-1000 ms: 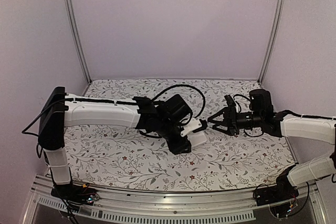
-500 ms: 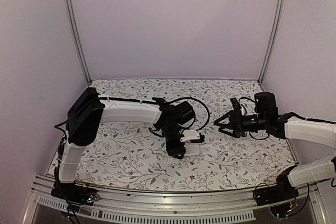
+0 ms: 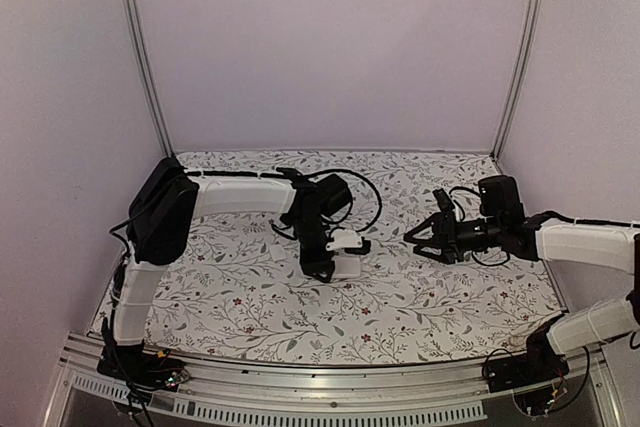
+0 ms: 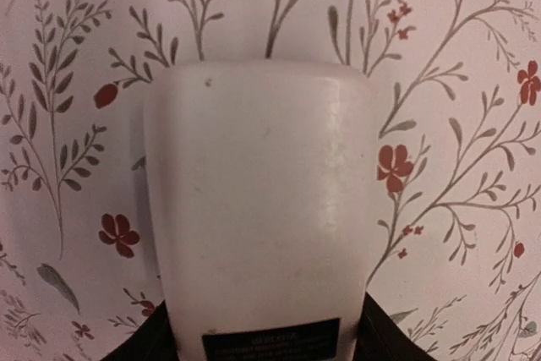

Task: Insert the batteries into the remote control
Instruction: Place the remote control without the battery cover at the center of the board, then pick up the battery cover from the center of the board.

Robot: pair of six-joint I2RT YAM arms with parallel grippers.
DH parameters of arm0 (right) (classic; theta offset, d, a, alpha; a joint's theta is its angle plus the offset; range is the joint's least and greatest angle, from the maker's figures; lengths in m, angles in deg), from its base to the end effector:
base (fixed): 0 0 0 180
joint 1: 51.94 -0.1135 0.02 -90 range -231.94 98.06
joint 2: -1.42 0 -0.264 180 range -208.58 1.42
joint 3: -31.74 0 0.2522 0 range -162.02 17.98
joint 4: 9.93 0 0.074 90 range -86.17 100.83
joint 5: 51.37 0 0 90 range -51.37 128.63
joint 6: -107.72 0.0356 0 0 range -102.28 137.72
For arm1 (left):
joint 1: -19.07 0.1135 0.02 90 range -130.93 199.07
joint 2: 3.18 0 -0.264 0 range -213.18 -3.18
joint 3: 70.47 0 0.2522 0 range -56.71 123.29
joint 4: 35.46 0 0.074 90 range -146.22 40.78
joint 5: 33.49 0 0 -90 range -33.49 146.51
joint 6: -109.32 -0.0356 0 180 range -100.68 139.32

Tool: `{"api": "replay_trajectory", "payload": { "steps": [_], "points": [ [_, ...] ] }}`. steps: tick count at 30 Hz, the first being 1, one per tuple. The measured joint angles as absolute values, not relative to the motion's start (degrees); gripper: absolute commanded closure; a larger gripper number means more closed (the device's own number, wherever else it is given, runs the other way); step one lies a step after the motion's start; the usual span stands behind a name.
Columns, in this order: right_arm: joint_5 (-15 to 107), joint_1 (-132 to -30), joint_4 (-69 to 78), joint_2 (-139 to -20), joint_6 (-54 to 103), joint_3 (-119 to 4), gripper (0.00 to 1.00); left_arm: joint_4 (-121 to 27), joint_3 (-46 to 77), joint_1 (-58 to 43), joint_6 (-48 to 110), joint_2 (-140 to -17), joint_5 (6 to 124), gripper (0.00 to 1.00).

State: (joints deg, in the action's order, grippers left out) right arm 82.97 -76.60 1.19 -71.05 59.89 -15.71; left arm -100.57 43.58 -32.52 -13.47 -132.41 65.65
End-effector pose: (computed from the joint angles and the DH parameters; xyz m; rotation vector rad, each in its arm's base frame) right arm 0.2162 0.1266 0.1999 -0.1232 2.3993 1.4583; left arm 0.2744 -0.3552 0.1444 2.0218 2.2003 -0.2771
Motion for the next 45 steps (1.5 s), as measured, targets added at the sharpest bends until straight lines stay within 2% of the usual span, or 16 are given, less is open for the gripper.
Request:
{"api": "replay_trajectory", "payload": {
  "steps": [7, 14, 21, 27, 32, 39, 45],
  "points": [
    [83.69, -76.6, 1.26, -72.55, 59.04, -17.5, 0.35, -100.55, 46.11, -30.6, -17.21, -134.16, 64.8, 0.39],
    [84.32, -76.6, 1.28, -73.69, 58.78, -18.25, 0.34, -99.91, 46.33, -30.51, -19.48, -134.18, 64.82, 0.2],
    [84.63, -76.6, 1.43, -74.17, 58.56, -19.43, 0.34, -97.68, 44.76, -30.4, -19.64, -132.69, 64.8, 0.13],
    [84.83, -76.6, 1.85, -74.83, 57.66, -20.83, 0.35, -91.06, 31.95, -27.41, -16.1, -117.26, 64.1, 0.11],
    [84.85, -76.6, 2.13, -76.38, 56.53, -21.57, 0.35, -84.13, 22.77, -20.79, -12.49, -105.39, 62.38, 0.12],
    [84.85, -76.6, 2.37, -78.21, 55.39, -22.92, 0.35, -78.25, 11.99, -14.08, -10.74, -104.5, 62.09, 0.12],
    [84.91, -76.6, 2.24, -78.8, 55.17, -22.99, 0.36, -76.99, 10.49, -13.64, -10.83, -105.52, 63.42, 0.12]
  ]
}}
